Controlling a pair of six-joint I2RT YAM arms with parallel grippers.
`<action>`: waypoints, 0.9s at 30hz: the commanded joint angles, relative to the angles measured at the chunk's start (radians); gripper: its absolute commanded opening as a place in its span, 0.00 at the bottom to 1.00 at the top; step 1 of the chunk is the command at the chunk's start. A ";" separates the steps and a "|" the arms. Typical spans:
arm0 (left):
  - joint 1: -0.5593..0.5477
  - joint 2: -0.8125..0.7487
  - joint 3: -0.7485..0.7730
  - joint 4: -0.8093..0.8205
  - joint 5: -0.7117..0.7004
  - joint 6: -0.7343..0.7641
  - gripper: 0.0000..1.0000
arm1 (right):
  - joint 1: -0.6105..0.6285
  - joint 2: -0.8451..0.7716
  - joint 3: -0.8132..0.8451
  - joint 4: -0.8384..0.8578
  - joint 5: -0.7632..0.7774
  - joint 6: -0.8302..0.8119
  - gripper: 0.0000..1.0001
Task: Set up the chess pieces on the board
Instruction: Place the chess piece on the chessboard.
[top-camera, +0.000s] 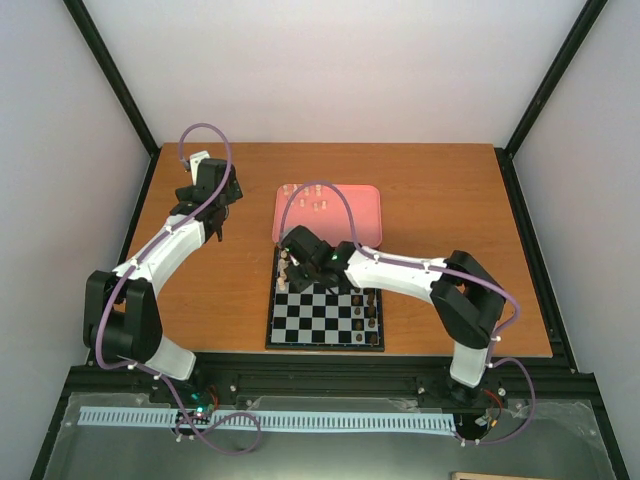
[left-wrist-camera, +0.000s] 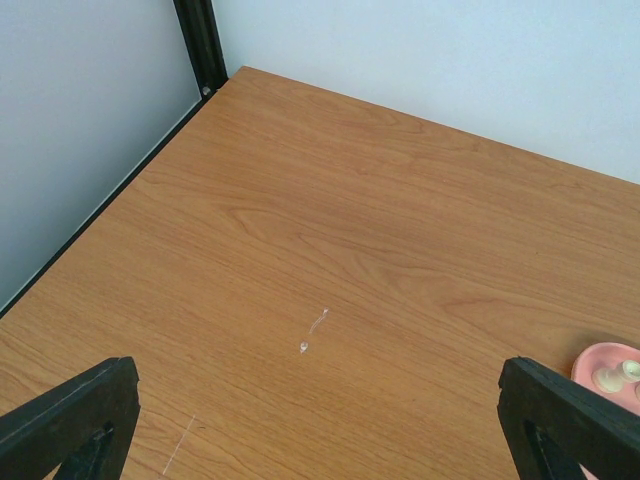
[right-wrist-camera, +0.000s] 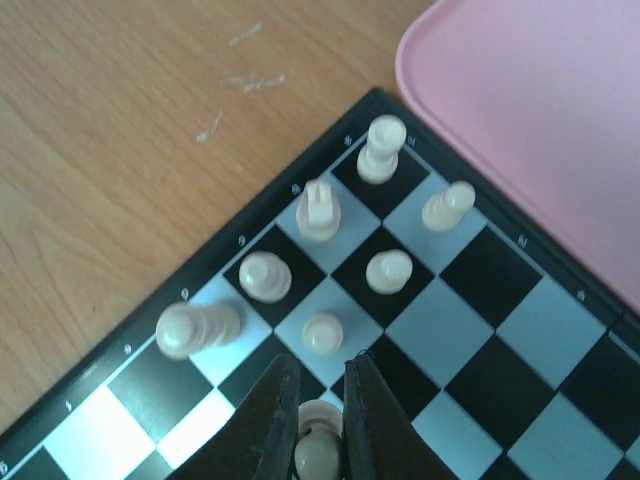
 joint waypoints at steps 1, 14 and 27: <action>-0.005 -0.014 0.035 -0.002 -0.001 0.014 1.00 | 0.038 -0.074 -0.067 0.034 0.019 0.058 0.11; -0.006 -0.003 0.036 0.000 0.000 0.011 1.00 | 0.073 -0.112 -0.246 0.251 -0.016 0.092 0.11; -0.006 0.010 0.042 0.000 -0.005 0.015 1.00 | 0.072 -0.045 -0.230 0.314 -0.032 0.075 0.11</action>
